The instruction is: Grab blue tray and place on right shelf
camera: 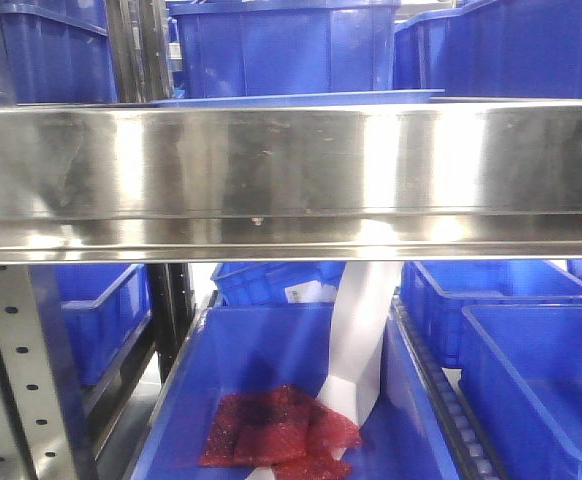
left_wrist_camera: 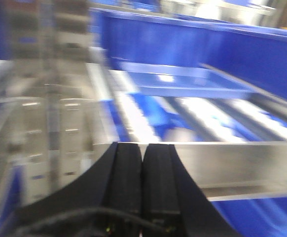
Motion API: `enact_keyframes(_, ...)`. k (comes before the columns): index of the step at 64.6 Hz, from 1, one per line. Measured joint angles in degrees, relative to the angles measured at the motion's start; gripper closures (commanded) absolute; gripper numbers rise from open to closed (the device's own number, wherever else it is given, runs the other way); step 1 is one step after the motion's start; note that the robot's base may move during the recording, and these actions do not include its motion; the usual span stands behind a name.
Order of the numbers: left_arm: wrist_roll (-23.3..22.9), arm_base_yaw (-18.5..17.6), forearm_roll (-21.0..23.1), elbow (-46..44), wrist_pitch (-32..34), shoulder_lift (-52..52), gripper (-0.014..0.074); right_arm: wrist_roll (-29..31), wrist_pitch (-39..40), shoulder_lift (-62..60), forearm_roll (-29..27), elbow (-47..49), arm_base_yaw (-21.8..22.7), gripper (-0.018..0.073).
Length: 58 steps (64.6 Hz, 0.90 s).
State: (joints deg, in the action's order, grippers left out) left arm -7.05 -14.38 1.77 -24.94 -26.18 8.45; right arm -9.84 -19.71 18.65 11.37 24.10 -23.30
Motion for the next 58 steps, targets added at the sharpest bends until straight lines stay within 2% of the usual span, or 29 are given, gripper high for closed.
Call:
enact_keyframes(10,0.0,8.1,0.0,9.0,5.6,-4.9,0.0644,0.0,0.0,0.0,0.0,0.0,0.0,0.0501)
enact_keyframes(21,0.0,12.6,0.4,23.0,16.3,-8.9,0.0644,0.1,0.1,0.0,0.0,0.0,0.0,0.0501)
enact_keyframes(27,0.0,13.1,0.4,26.4,21.4,-9.1,0.0644,0.1,0.1,0.0,0.0,0.0,0.0,0.0501)
enact_keyframes(58,0.0,13.1,0.4,26.5,21.5,-9.1,0.0644,0.1,0.1,0.0,0.0,0.0,0.0,0.0501)
